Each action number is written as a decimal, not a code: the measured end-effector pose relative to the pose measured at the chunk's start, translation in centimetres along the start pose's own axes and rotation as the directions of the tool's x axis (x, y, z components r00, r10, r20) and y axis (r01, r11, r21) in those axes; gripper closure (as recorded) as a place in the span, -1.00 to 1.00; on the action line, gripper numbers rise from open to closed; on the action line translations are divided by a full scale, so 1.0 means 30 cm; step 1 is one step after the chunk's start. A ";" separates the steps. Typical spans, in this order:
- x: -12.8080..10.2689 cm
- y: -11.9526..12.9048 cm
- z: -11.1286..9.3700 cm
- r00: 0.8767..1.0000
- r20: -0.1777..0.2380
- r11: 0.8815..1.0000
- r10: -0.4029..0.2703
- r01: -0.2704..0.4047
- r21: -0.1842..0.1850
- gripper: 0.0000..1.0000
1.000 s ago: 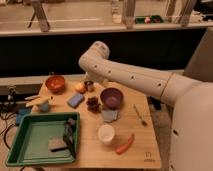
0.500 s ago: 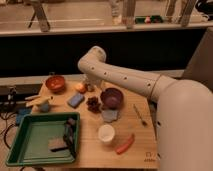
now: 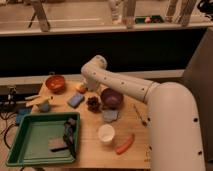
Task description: Place sponge in paper cup
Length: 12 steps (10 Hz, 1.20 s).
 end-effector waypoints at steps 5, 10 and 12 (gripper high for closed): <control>0.004 -0.129 0.134 0.996 0.040 0.996 -0.083 0.085 -0.034 -0.60; -0.039 -0.197 0.236 0.983 0.099 0.985 -0.153 0.160 -0.068 -0.60; -0.059 -0.183 0.270 0.979 0.133 0.984 -0.155 0.164 -0.061 -0.60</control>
